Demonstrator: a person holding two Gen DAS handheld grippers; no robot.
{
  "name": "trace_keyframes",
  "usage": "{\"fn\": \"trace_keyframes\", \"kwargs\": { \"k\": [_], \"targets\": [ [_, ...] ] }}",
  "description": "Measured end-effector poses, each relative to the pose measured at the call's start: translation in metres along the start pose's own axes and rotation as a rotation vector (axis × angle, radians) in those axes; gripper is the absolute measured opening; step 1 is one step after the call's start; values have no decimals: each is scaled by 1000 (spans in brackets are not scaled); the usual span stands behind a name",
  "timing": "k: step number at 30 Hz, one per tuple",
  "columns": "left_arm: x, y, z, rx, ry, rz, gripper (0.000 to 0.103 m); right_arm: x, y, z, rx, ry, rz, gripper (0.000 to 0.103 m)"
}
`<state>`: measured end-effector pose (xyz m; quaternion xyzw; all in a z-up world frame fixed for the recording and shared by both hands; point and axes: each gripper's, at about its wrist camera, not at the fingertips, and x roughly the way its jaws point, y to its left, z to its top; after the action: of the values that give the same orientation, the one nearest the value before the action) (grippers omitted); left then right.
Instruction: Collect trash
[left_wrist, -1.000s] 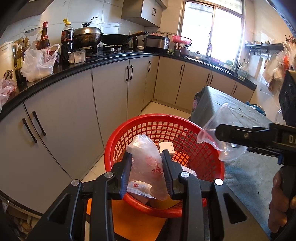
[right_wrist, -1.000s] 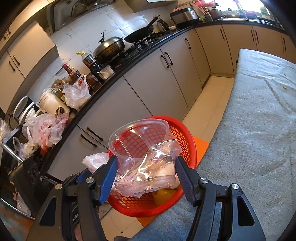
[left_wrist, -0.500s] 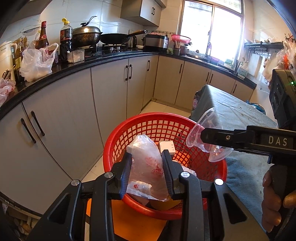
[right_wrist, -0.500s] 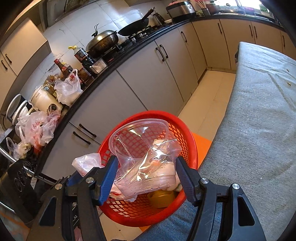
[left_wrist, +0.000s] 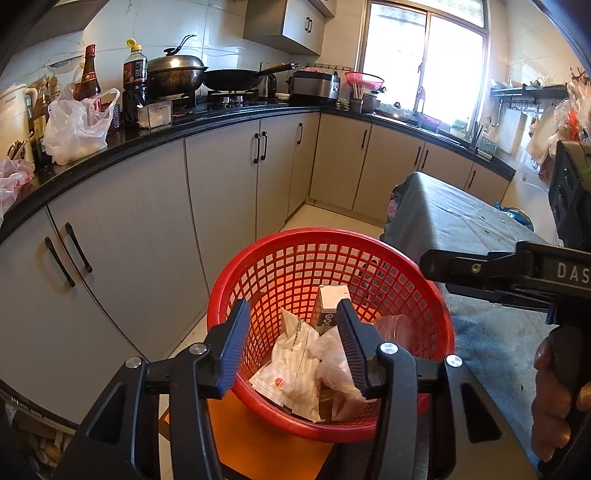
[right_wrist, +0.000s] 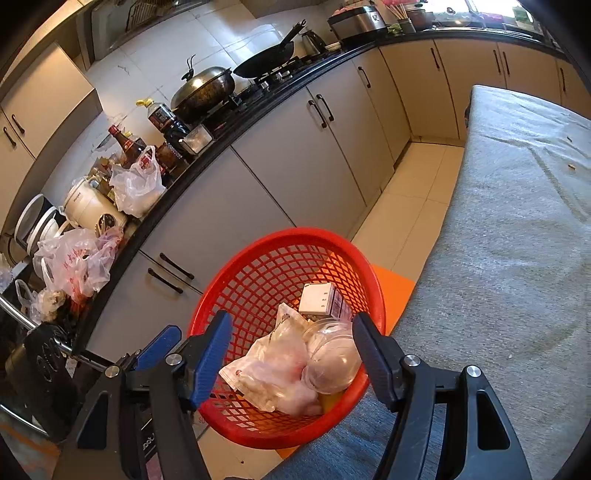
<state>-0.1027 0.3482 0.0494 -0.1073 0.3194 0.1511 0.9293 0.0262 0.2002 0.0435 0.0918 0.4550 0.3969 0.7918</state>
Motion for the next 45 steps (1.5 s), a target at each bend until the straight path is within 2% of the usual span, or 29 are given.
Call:
{"fn": "trace_keyframes", "kwargs": {
  "k": [5,9,11,14,16,20,24,29,33,38,45],
  "targets": [
    [-5,-2,1,-7,-20,21,68,-11,-5,1,5,-24,-2,73],
    [-11,-1,3,-10,-40,57,74,-26,-5,0,-12,-58,-30,80],
    [-14,-1,4,-9,-51,91,85,-34,-3,-1,-30,-82,-66,83],
    [-24,-3,5,2,-98,162,92,-48,0,-5,-69,-115,-142,88],
    [-31,-7,5,20,-120,196,95,-58,3,-11,-103,-139,-200,92],
    [-45,-16,3,32,-160,249,100,-78,11,-27,-199,-184,-308,94],
    [-57,-32,-6,59,-190,317,103,-97,16,-50,-286,-214,-396,101],
    [-64,-51,-22,81,-168,279,103,-124,10,-83,-329,-235,-476,102],
    [-70,-65,-35,113,-166,263,103,-144,-1,-108,-313,-240,-519,102],
    [-70,-86,-50,160,-140,321,103,-166,-15,-137,-280,-258,-564,102],
    [-79,-104,-59,190,-172,288,103,-177,-28,-151,-257,-258,-598,102]
  ]
}}
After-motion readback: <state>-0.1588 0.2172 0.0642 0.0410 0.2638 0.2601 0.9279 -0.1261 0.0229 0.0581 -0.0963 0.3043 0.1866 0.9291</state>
